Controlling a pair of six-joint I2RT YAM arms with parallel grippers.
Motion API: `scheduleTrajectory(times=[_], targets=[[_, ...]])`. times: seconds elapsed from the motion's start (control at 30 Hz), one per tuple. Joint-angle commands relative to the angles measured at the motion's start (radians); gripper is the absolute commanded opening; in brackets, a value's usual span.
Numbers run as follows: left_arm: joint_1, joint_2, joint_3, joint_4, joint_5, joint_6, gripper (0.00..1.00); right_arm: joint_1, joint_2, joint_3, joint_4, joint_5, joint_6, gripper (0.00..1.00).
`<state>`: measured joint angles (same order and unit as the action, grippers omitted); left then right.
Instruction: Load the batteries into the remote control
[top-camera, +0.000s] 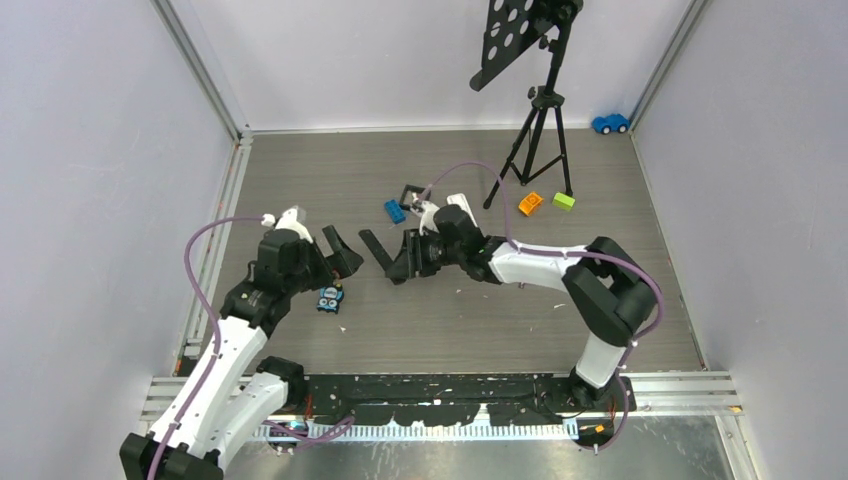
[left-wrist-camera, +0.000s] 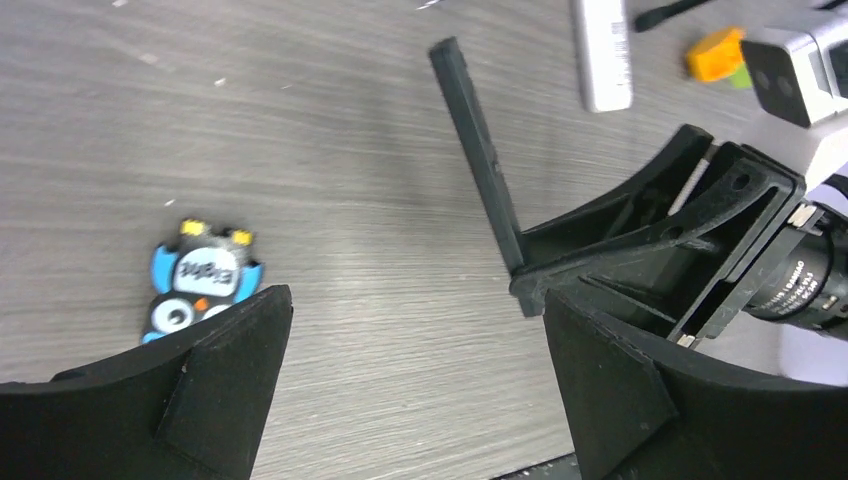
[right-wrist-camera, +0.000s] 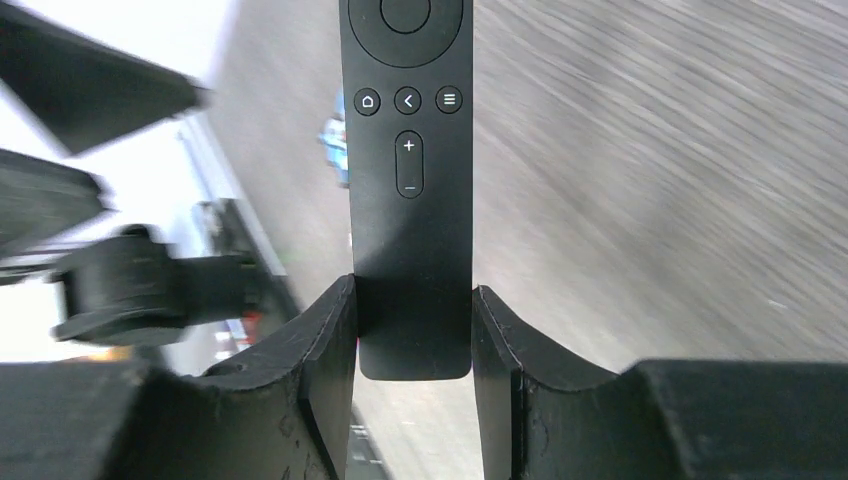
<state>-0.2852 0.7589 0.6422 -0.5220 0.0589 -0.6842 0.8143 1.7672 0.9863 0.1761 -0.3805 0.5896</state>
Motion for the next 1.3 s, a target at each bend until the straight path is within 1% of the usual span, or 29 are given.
scheduleTrajectory(times=[0.0, 0.1, 0.17, 0.27, 0.37, 0.5, 0.6, 0.77, 0.8, 0.83, 0.87, 0.97, 1.0, 1.07, 1.13, 1.2, 1.23, 1.27], targets=[[0.008, -0.024, 0.053, 0.109, 0.195, -0.014, 1.00, 0.011, -0.111, -0.018, 0.310, -0.225, 0.190, 0.13], [0.009, -0.026, 0.048, 0.211, 0.325, -0.054, 1.00, 0.008, -0.134, -0.039, 0.408, -0.278, 0.275, 0.13], [0.009, -0.025, 0.078, 0.236, 0.383, -0.054, 1.00, 0.006, -0.155, -0.057, 0.504, -0.329, 0.346, 0.13], [0.009, -0.022, 0.138, 0.210, 0.398, -0.053, 1.00, 0.006, -0.192, -0.076, 0.619, -0.377, 0.431, 0.13], [0.009, -0.024, 0.158, 0.238, 0.419, -0.086, 0.99, 0.005, -0.209, -0.080, 0.666, -0.406, 0.472, 0.13], [0.011, -0.021, 0.173, 0.292, 0.463, -0.161, 0.95, 0.005, -0.220, -0.089, 0.714, -0.429, 0.519, 0.13], [0.012, -0.015, 0.187, 0.297, 0.499, -0.213, 0.87, 0.005, -0.231, -0.102, 0.782, -0.434, 0.572, 0.13], [0.017, -0.022, 0.179, 0.330, 0.530, -0.256, 0.62, -0.001, -0.227, -0.099, 0.840, -0.437, 0.619, 0.14], [0.017, -0.023, 0.179, 0.331, 0.531, -0.259, 0.57, -0.004, -0.224, -0.098, 0.846, -0.437, 0.625, 0.15], [0.017, -0.022, 0.180, 0.332, 0.530, -0.260, 0.48, -0.006, -0.219, -0.098, 0.850, -0.437, 0.625, 0.15], [0.018, -0.020, 0.179, 0.330, 0.527, -0.260, 0.36, -0.008, -0.218, -0.099, 0.847, -0.437, 0.620, 0.16], [0.018, -0.012, 0.178, 0.308, 0.497, -0.251, 0.02, -0.013, -0.216, -0.110, 0.829, -0.421, 0.581, 0.25], [0.020, -0.006, 0.180, 0.291, 0.485, -0.248, 0.00, -0.014, -0.218, -0.117, 0.827, -0.413, 0.559, 0.28], [0.020, 0.010, 0.181, 0.260, 0.458, -0.240, 0.00, -0.014, -0.226, -0.116, 0.775, -0.390, 0.502, 0.33], [0.020, 0.022, 0.183, 0.223, 0.428, -0.235, 0.00, -0.012, -0.243, -0.106, 0.655, -0.344, 0.410, 0.46], [0.020, 0.031, 0.187, 0.188, 0.393, -0.225, 0.00, -0.008, -0.265, -0.101, 0.549, -0.288, 0.325, 0.57], [0.020, 0.034, 0.190, 0.171, 0.371, -0.217, 0.00, -0.006, -0.277, -0.100, 0.505, -0.256, 0.282, 0.66], [0.021, 0.036, 0.192, 0.153, 0.350, -0.207, 0.00, -0.005, -0.289, -0.099, 0.461, -0.230, 0.249, 0.70]])
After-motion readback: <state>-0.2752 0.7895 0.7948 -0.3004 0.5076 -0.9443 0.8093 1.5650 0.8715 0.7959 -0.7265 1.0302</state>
